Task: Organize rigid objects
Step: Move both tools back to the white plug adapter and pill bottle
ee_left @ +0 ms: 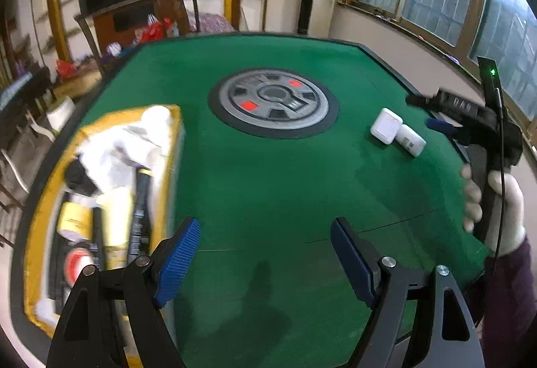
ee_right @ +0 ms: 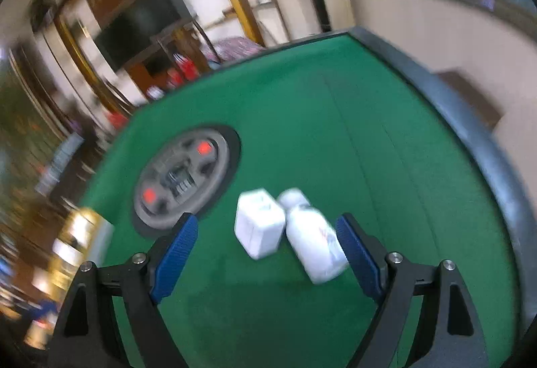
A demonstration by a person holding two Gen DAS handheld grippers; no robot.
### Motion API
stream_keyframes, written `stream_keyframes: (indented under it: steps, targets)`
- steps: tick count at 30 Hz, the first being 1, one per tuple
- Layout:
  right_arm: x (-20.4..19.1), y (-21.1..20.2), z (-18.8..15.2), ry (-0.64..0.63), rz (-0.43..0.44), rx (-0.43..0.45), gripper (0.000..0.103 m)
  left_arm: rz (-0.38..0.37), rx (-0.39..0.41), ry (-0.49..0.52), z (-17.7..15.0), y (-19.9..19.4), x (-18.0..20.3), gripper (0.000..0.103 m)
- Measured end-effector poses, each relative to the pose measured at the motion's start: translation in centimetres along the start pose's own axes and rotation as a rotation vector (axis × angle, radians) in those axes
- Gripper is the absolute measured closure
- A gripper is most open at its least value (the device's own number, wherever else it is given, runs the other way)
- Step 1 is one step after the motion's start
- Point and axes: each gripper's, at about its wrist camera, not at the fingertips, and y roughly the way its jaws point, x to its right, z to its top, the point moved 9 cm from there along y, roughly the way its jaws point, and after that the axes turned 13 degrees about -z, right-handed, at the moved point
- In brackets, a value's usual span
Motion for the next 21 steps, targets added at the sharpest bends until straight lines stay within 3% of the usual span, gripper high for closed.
stream_keyframes:
  steps: [2,7,10,11,13,16,21]
  targets:
    - [-0.1,1.0,0.7,0.04,0.127,-0.031,0.019,-0.026,-0.024,-0.03,0.0,1.0,0.3,0.02]
    - [-2.6,3.9,1.0,-0.006,0.262,-0.114,0.019,-0.038,-0.038,-0.042,0.1,2.3,1.1,0.02]
    - [-5.6,3.4,-1.0,-0.047,0.483,-0.243,0.018,-0.034,-0.044,-0.035,0.0,2.6,1.4,0.02]
    - [-6.8,2.3,-1.8,-0.062,0.595,-0.291,0.018,-0.034,-0.045,-0.03,0.0,2.7,1.5,0.02]
    - [-8.2,0.2,-2.6,-0.102,0.708,-0.314,0.017,-0.022,-0.041,-0.016,0.2,2.9,1.7,0.02]
    - [-7.8,-1.5,-1.7,-0.094,0.71,-0.244,0.017,-0.016,-0.043,0.001,0.7,3.6,2.1,0.02]
    - [-3.7,-0.1,0.2,0.0,0.499,-0.155,0.017,-0.011,-0.064,0.077,2.3,6.7,3.9,0.02]
